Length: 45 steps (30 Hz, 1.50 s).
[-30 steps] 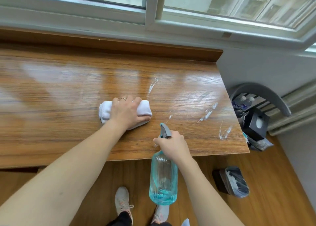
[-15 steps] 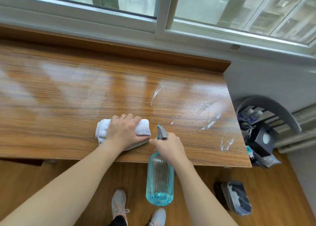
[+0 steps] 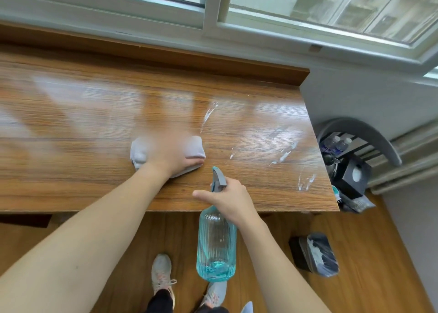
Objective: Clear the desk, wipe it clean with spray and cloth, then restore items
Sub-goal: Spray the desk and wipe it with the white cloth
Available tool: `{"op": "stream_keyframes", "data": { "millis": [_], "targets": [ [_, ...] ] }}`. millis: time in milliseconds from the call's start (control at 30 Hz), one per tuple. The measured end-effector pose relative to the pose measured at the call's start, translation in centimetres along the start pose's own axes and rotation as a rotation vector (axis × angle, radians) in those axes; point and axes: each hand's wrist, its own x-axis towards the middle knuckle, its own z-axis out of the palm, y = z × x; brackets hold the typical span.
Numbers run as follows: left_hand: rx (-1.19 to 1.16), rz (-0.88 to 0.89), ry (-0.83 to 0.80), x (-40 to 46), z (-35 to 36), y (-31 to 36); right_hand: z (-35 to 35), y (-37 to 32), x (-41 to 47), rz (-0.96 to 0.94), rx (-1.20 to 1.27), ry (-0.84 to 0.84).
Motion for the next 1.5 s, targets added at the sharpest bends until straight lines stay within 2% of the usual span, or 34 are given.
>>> {"op": "stream_keyframes", "data": {
  "millis": [167,333,767,967,1167,1500],
  "targets": [
    [-0.062,0.041,0.099,-5.3,-0.3,0.8,-1.2,-0.6,-0.6,-0.016,0.065,-0.002],
    [-0.021,0.025,0.117,-9.9,-0.2,1.8,-2.1,-1.0,-0.7,0.025,0.165,-0.037],
    [-0.027,0.044,0.106,-5.1,0.0,1.3,-2.5,2.6,-1.5,0.104,0.339,-0.090],
    [0.009,-0.032,0.003,-3.4,-0.3,1.4,-2.2,4.4,-3.1,0.132,0.278,-0.089],
    [-0.006,-0.050,0.037,-5.4,-0.6,1.8,-1.7,5.5,-3.9,0.181,0.215,-0.051],
    [-0.021,-0.050,0.079,-8.1,-0.3,3.8,-2.9,4.3,-4.0,0.133,0.164,-0.031]
  ]
}}
